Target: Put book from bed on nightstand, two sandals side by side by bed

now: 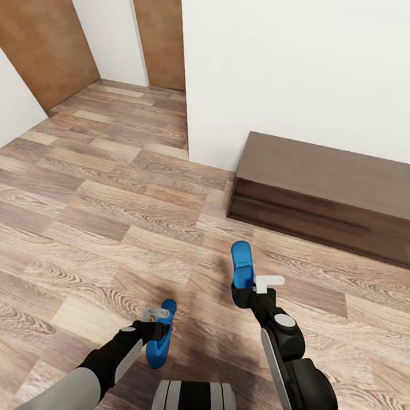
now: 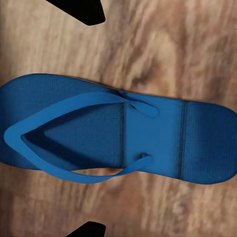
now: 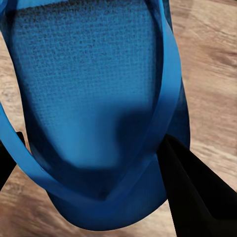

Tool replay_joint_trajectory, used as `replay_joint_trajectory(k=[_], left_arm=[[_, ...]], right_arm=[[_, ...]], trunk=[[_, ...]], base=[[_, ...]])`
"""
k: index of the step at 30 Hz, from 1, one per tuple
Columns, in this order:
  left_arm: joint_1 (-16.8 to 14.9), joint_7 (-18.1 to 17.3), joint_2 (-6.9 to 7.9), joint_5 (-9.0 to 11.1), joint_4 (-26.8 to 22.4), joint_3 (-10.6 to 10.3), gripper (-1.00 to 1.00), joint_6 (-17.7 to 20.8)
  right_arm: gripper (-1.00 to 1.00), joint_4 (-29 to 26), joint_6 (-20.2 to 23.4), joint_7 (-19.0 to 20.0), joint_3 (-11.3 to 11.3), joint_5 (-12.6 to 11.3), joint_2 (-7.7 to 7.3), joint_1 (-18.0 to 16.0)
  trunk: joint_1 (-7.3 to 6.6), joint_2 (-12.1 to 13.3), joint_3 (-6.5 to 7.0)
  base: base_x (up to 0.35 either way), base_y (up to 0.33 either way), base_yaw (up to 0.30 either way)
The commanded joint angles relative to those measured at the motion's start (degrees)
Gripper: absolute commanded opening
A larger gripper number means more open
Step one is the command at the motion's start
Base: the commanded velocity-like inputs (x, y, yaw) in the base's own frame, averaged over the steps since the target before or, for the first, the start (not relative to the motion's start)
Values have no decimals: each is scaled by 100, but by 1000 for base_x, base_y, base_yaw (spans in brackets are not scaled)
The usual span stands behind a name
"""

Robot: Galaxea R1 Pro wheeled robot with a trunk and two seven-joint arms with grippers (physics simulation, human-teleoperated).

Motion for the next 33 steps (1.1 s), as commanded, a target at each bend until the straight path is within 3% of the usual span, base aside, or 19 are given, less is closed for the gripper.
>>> replay_joint_trajectory(k=[1,5,13,28,33], left_arm=[[-1,22,2,55,-8,-35,100,19],[0,22,-9,55,-8,-39,100,10],[0,22,-15,55,-4,-41,100,-46],[0,22,-16,55,-34,-41,100,-130],[0,22,-16,55,-46,-36,100,-146]], right_arm=[[-100,-6,36,-39,11,6,-1,-3],[-100,-6,35,-38,14,6,-2,-3],[-100,-6,37,-38,14,6,1,0],[-100,-6,38,-41,15,6,-1,15],[-100,-6,36,-44,15,6,0,21]], trunk=[[-1,-1,-3],[-1,-1,-3],[20,-12,-181],[20,-12,-181],[33,-19,-291]], base=[[0,0,0],[0,0,0],[0,0,0],[0,0,0],[0,0,0]])
